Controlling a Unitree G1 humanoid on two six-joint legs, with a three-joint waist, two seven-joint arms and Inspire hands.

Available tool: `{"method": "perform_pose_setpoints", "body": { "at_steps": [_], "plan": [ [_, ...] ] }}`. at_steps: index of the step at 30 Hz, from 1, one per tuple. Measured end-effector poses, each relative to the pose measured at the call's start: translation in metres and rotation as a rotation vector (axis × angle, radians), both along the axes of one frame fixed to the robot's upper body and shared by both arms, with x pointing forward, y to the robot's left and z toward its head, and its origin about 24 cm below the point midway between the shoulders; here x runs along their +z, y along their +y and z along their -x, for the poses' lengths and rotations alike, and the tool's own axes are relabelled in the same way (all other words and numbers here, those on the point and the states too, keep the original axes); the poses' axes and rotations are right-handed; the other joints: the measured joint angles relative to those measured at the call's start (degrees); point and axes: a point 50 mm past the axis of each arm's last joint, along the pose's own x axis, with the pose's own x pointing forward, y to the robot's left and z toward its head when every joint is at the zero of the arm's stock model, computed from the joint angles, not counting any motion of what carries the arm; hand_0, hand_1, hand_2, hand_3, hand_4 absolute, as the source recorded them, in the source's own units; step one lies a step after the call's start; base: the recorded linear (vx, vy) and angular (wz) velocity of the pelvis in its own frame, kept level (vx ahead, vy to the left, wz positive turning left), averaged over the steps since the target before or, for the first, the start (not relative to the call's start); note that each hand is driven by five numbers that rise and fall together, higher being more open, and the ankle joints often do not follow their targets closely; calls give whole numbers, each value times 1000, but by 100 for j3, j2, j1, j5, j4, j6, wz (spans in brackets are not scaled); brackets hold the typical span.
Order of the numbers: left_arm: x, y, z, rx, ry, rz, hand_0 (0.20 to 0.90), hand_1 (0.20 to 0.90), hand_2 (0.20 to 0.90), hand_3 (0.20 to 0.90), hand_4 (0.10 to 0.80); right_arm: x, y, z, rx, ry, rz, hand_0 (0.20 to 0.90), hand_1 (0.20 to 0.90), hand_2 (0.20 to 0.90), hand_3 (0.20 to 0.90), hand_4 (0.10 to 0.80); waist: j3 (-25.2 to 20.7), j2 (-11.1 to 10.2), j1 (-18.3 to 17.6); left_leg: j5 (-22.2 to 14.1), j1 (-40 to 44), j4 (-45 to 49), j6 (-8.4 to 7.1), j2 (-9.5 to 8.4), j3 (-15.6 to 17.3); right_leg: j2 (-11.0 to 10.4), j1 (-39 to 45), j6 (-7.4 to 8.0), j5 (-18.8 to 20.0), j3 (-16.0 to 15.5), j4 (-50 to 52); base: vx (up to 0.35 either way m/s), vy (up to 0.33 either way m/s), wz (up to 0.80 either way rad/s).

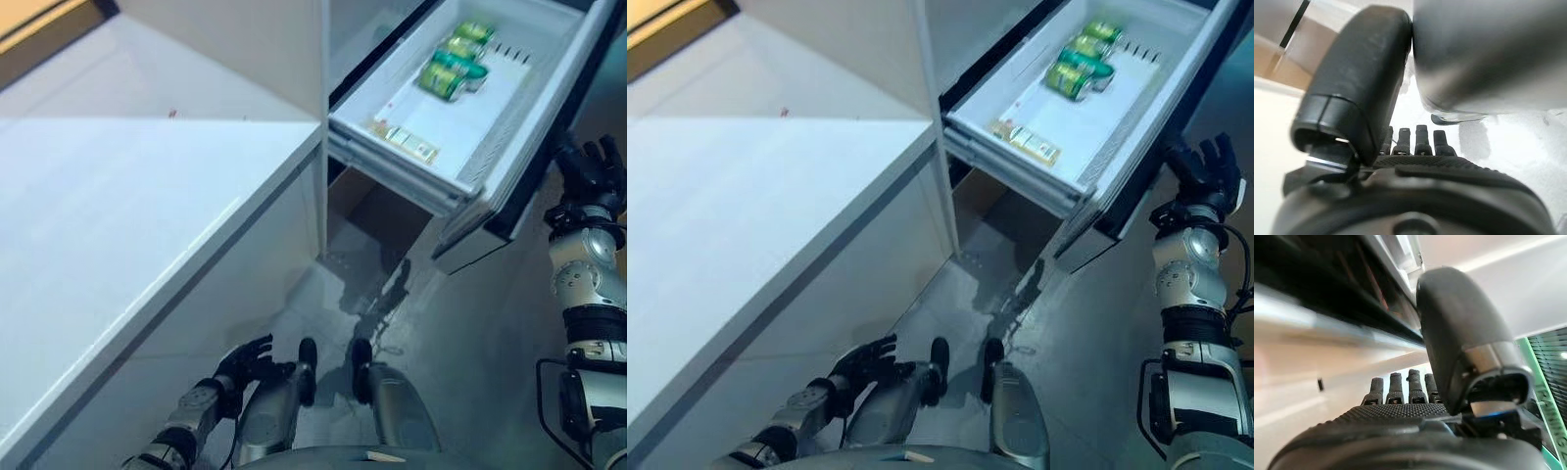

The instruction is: Put drinks into fridge and close the fridge

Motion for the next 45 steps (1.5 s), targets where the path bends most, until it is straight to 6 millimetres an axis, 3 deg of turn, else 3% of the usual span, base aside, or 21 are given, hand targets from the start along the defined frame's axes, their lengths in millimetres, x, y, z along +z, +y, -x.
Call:
{"method": "perform_pose_setpoints", "body": {
  "at_steps": [11, 15, 21, 28, 37, 45],
  "plan": [
    [10, 0, -14, 31, -80, 18, 900, 900, 900, 900, 800, 19, 8, -6, 111, -126, 30, 900, 900, 900, 900, 800, 259, -42, 12, -122, -576, 659, 154, -75, 135, -130, -586, 64, -62, 108, 636, 1, 21, -3],
    [13, 2, -17, 44, -103, 23, 900, 900, 900, 900, 800, 27, 19, -7, 224, -178, 68, 900, 900, 900, 900, 800, 365, -45, -59, -129, -669, 721, 153, -70, 167, -128, -707, 65, -62, 165, 719, 51, -10, -9],
    [12, 4, -15, 50, -97, 29, 900, 900, 900, 900, 800, 21, 34, -2, 461, -179, 126, 900, 900, 900, 900, 800, 373, -48, -199, -163, -667, 772, 107, -56, 96, -106, -678, 42, -76, 121, 762, 73, -25, -2],
    [7, 3, -6, 45, -74, 39, 900, 900, 900, 900, 800, 11, 66, -10, 677, -109, 196, 900, 900, 900, 900, 800, 372, -47, -187, -189, -444, 744, 59, -74, -114, -76, -371, 8, -98, 19, 681, 87, -11, 6],
    [6, 4, -3, 27, -64, 30, 900, 900, 900, 900, 800, 4, 129, -8, 1043, -61, 356, 900, 900, 900, 900, 800, 369, -43, 21, -157, -2, 437, 5, -78, -278, -128, 112, -57, -140, -258, 401, 70, -8, 11],
    [2, 8, 6, 39, -41, 22, 900, 900, 900, 900, 800, -2, 154, -5, 1126, -91, 322, 900, 900, 900, 900, 800, 197, -46, 270, -186, 364, 213, -26, -148, -396, -200, 511, -15, -270, -371, 281, 50, -24, 11]
  ]
}}
